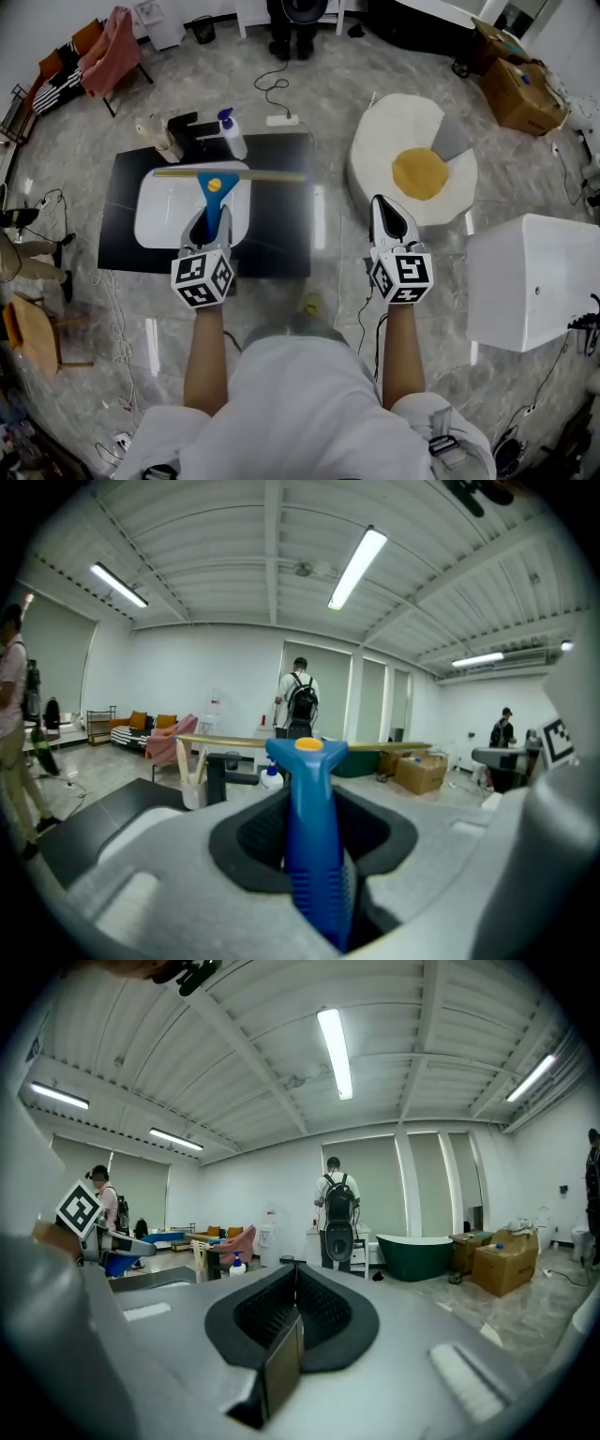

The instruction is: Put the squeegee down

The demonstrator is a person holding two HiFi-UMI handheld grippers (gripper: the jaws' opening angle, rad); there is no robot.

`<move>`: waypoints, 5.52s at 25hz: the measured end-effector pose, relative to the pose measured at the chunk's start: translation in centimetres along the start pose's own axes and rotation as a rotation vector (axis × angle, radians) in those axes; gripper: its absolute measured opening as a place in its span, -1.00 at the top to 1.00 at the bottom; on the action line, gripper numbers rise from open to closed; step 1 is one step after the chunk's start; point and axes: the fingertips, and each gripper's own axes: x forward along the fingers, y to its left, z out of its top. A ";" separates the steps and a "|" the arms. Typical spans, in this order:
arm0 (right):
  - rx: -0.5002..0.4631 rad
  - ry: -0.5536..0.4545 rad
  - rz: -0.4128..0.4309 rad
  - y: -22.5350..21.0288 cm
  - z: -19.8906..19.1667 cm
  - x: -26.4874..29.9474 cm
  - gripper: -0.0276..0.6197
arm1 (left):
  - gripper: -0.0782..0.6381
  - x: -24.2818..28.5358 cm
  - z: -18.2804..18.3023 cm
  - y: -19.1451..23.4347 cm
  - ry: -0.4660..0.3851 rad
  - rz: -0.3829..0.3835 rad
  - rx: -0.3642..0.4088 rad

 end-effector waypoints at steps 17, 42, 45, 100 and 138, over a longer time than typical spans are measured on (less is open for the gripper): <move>0.021 0.028 0.015 -2.0 -0.6 6.7 0.91 | 0.41 9.2 -3.8 0.6 0.132 -0.002 -0.024; 0.007 0.071 -0.026 -3.9 -2.6 7.2 0.91 | 0.41 16.0 -17.5 -1.2 0.437 0.020 -0.013; 0.006 0.080 -0.028 -4.5 -3.0 6.9 0.91 | 0.41 16.3 -18.5 -1.6 0.463 0.026 -0.013; 0.005 0.035 0.028 0.2 0.0 7.3 0.91 | 0.39 11.4 -11.6 1.9 0.345 0.014 0.034; -0.042 -0.028 -0.011 4.4 4.2 6.2 0.91 | 0.79 3.6 7.5 6.2 -0.080 -0.024 0.131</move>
